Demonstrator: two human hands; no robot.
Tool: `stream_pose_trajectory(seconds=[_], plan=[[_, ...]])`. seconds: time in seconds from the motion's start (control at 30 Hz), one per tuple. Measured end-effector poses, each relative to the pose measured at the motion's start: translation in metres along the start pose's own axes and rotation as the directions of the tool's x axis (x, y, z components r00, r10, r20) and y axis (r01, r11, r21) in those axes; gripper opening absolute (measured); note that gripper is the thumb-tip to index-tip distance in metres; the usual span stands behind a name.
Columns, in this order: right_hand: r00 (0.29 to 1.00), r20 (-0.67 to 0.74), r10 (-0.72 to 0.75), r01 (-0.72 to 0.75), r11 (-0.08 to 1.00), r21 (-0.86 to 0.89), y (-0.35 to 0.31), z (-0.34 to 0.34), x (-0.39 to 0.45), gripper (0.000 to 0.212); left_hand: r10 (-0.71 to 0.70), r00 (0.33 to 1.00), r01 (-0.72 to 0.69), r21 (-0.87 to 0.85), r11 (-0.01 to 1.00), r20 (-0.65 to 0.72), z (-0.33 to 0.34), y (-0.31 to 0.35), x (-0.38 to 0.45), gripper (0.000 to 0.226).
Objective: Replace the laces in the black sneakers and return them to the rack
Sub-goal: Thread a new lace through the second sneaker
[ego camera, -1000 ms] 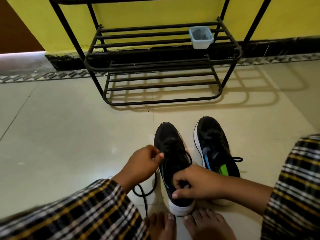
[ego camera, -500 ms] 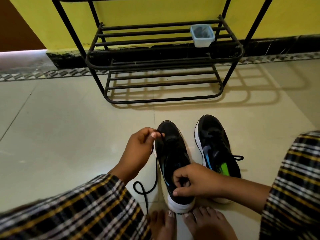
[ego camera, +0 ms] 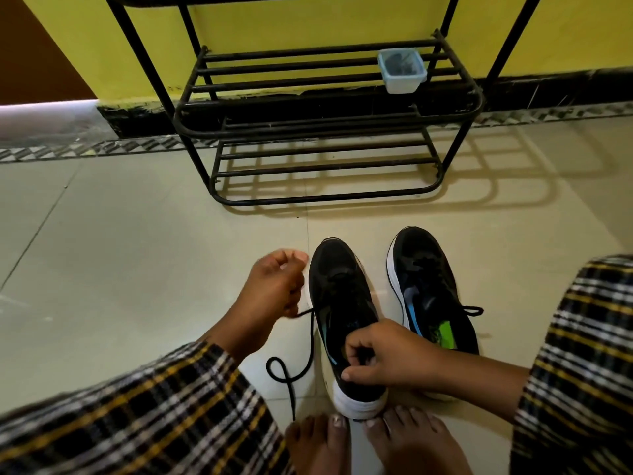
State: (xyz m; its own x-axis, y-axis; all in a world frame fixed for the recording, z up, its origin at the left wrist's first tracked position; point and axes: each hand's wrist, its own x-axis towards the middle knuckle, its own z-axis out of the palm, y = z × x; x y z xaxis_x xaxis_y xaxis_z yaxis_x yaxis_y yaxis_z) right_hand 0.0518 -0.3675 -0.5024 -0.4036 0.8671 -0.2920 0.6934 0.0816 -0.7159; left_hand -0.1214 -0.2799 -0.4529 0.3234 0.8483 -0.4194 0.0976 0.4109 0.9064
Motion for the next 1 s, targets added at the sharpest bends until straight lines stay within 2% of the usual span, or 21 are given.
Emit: stream_pose_trajectory(seconds=[0.03, 0.07, 0.1, 0.13, 0.17, 0.2, 0.23, 0.33, 0.47, 0.53, 0.63, 0.77, 0.87, 0.93, 1.0], plan=[[1.000, 0.001, 0.003, -0.003, 1.000, 0.000, 0.000, 0.000, 0.000, 0.024, -0.048, 0.998, 0.040, 0.136, 0.990, 0.049, -0.004, -0.006, -0.001, 0.010], [1.000, 0.003, 0.005, -0.005, 1.000, -0.001, -0.001, 0.000, 0.001, 0.023, -0.095, 0.994, 0.070, 0.340, 0.938, 0.058, -0.008, -0.014, -0.001, 0.007], [1.000, 0.003, 0.009, -0.009, 1.000, -0.001, -0.001, 0.000, 0.001, 0.023, -0.134, 0.990, 0.087, 0.599, 0.796, 0.034, -0.014, -0.024, -0.001, 0.013], [1.000, 0.003, 0.015, -0.015, 1.000, -0.001, -0.001, 0.000, 0.001, 0.022, -0.161, 0.987, 0.087, 0.823, 0.562, 0.005, -0.018, -0.035, -0.002, 0.024], [1.000, 0.003, 0.020, -0.020, 1.000, -0.004, -0.001, 0.000, 0.001, 0.022, -0.192, 0.981, 0.083, 0.942, 0.326, -0.020, -0.022, -0.043, -0.003, 0.034], [1.000, 0.003, 0.024, -0.024, 1.000, -0.008, -0.001, 0.000, 0.001, 0.022, -0.230, 0.972, 0.089, 0.982, 0.164, -0.050, -0.025, -0.049, -0.004, 0.040], [1.000, 0.003, 0.027, -0.027, 1.000, -0.012, -0.001, 0.000, 0.002, 0.022, -0.271, 0.959, 0.102, 0.992, 0.068, -0.080, -0.026, -0.054, -0.006, 0.042], [0.999, -0.001, 0.037, -0.037, 0.999, -0.016, 0.000, 0.001, 0.001, 0.022, -0.326, 0.936, 0.107, 0.989, -0.103, -0.135, -0.021, -0.068, -0.013, 0.039], [0.999, 0.007, 0.035, -0.035, 0.999, -0.010, -0.001, 0.001, 0.001, 0.022, -0.219, 0.972, 0.067, 0.992, -0.106, -0.089, -0.012, -0.091, -0.019, 0.051], [0.999, 0.006, 0.037, -0.037, 0.999, -0.006, 0.000, 0.001, 0.001, 0.022, -0.158, 0.987, -0.017, 0.995, -0.098, 0.001, -0.012, -0.098, -0.018, 0.045], [0.999, 0.007, 0.037, -0.037, 0.999, -0.010, 0.001, 0.001, 0.001, 0.022, -0.104, 0.990, -0.103, 0.988, -0.114, 0.091, -0.013, -0.101, -0.017, 0.025], [0.999, 0.009, 0.038, -0.038, 0.999, -0.008, 0.000, 0.000, 0.001, 0.022, -0.092, 0.993, -0.079, 0.991, -0.109, 0.069, -0.020, -0.107, -0.015, 0.023], [0.999, 0.016, 0.045, -0.046, 0.999, 0.005, 0.000, 0.000, 0.001, 0.021, 0.000, 0.999, -0.041, 0.994, -0.098, 0.041, -0.029, -0.104, -0.012, 0.023], [0.999, 0.013, 0.039, -0.039, 0.999, 0.012, -0.002, 0.001, -0.001, 0.019, 0.143, 0.990, -0.004, 1.000, -0.022, 0.007, -0.038, -0.092, -0.010, 0.021], [0.999, -0.038, 0.026, -0.023, 0.998, 0.058, -0.006, 0.002, -0.004, 0.013, 0.296, 0.953, 0.045, 0.995, 0.087, -0.069, -0.046, -0.074, -0.009, 0.017]])
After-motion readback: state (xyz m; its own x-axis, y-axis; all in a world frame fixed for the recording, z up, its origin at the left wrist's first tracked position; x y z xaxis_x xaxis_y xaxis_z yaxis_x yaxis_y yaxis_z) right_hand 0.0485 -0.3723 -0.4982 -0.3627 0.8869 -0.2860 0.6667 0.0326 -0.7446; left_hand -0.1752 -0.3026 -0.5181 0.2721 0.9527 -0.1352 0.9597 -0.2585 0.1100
